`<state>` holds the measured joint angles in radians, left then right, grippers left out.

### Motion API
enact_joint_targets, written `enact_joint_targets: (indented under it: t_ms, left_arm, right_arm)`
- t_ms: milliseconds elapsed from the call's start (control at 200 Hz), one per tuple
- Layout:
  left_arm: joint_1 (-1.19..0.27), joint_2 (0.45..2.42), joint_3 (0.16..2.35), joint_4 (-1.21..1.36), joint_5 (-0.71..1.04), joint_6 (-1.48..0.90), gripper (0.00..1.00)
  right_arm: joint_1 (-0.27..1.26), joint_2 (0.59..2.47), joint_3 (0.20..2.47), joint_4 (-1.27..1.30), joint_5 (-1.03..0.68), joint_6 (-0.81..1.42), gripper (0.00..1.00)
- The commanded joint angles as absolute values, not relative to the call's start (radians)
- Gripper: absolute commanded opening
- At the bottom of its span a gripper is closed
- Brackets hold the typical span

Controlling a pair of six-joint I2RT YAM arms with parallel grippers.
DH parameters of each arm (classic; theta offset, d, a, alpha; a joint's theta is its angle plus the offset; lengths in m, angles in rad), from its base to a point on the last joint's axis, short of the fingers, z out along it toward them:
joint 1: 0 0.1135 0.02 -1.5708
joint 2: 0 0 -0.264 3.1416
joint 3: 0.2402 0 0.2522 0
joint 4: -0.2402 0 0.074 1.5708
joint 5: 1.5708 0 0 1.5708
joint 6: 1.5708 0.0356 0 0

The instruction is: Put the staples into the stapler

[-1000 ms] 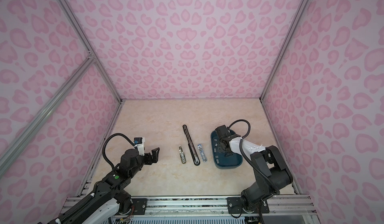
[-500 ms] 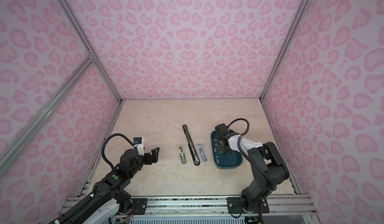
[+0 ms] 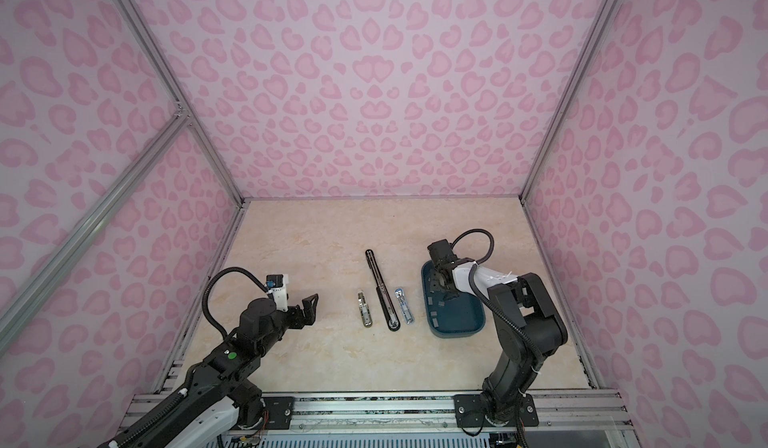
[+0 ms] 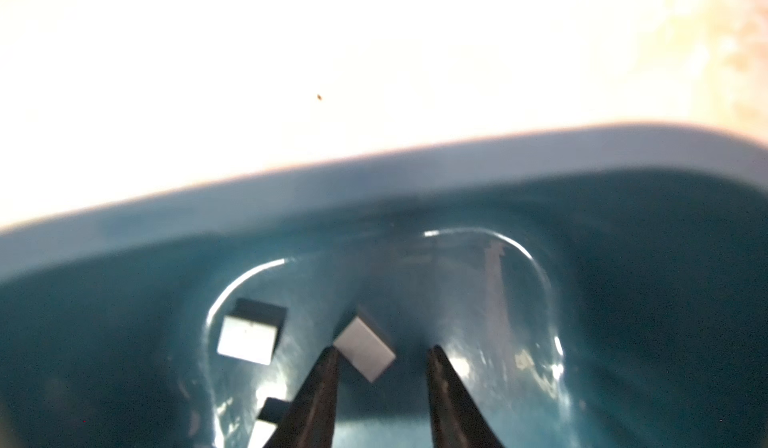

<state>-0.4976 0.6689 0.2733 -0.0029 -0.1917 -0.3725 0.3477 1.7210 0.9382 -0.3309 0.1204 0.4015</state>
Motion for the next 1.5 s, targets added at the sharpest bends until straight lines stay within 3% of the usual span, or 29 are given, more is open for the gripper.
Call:
enact_joint_targets:
  t_ms: [0, 405, 875, 1500]
  left_arm:
    - [-0.497, 0.663, 0.28, 0.014, -0.207, -0.37, 0.97]
    - [-0.497, 0.672, 0.284, 0.013, -0.208, -0.37, 0.97]
    - [-0.497, 0.65, 0.276, 0.012, -0.202, -0.37, 0.97]
    - [-0.497, 0.652, 0.276, 0.012, -0.206, -0.371, 0.97]
  right_arm:
    - [0.349, 1.741, 0.946, -0.359, 0.107, 0.385, 0.38]
    - [0.349, 1.753, 0.959, -0.366, 0.117, 0.388, 0.29]
    - [0.384, 1.73, 0.924, -0.335, 0.081, 0.37, 0.35]
    - [0.381, 1.752, 0.959, -0.351, 0.119, 0.367, 0.29]
